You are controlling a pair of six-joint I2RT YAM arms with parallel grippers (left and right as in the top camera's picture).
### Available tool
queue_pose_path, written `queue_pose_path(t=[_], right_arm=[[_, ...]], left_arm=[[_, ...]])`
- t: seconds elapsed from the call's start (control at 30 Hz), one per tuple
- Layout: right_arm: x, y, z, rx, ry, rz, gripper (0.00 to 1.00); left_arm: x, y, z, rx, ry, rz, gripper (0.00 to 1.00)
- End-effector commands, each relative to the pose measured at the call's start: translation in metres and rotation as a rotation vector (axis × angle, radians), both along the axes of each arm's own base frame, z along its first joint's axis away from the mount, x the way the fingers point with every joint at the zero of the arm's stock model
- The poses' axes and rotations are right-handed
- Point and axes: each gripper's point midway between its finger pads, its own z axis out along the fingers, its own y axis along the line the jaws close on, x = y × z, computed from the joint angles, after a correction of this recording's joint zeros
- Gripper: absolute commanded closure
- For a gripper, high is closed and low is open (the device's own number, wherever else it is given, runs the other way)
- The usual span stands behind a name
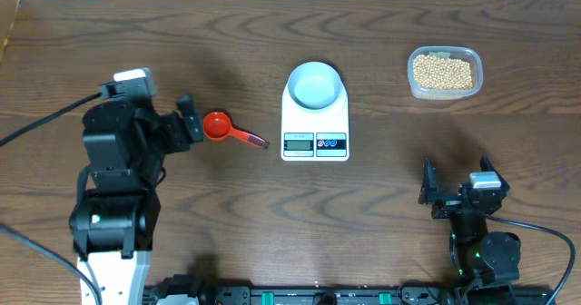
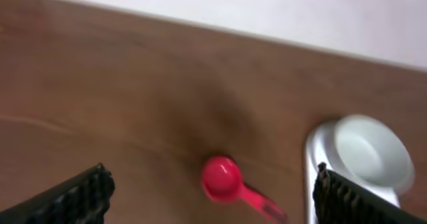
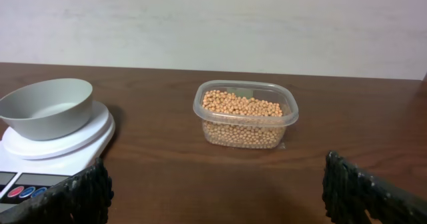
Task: Scoop item into bowl and weigh 50g on scale
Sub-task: 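Lower the open left gripper over the red scoop's bowl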
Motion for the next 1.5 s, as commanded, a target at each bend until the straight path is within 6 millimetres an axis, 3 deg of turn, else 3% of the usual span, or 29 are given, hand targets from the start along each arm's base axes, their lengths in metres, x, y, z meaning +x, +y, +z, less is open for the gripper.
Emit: queue_pose_path(t=[0.0,0.73,1.27,1.47], right_arm=[[0.0,0.0,0.0,-0.012,-0.003,-0.004,0.01],[0.0,0.0,0.0,-0.012,-0.003,-0.004,0.01],[0.0,0.0,0.0,-0.012,-0.003,-0.003,0.01],[0.0,0.0,0.0,-0.012,-0.003,-0.003,0.01]], left_arm=[[0.0,-0.017,-0.003,-0.066,0.035,-0.083,0.02],[0.001,-0.017,-0.028,-0.074,0.137,-0.08,0.02],[0.001,-0.017,-0.029,-0.078,0.141,-0.076,0.02],[0.001,-0.006,-0.023,-0.082,0.132,0.009,0.02]])
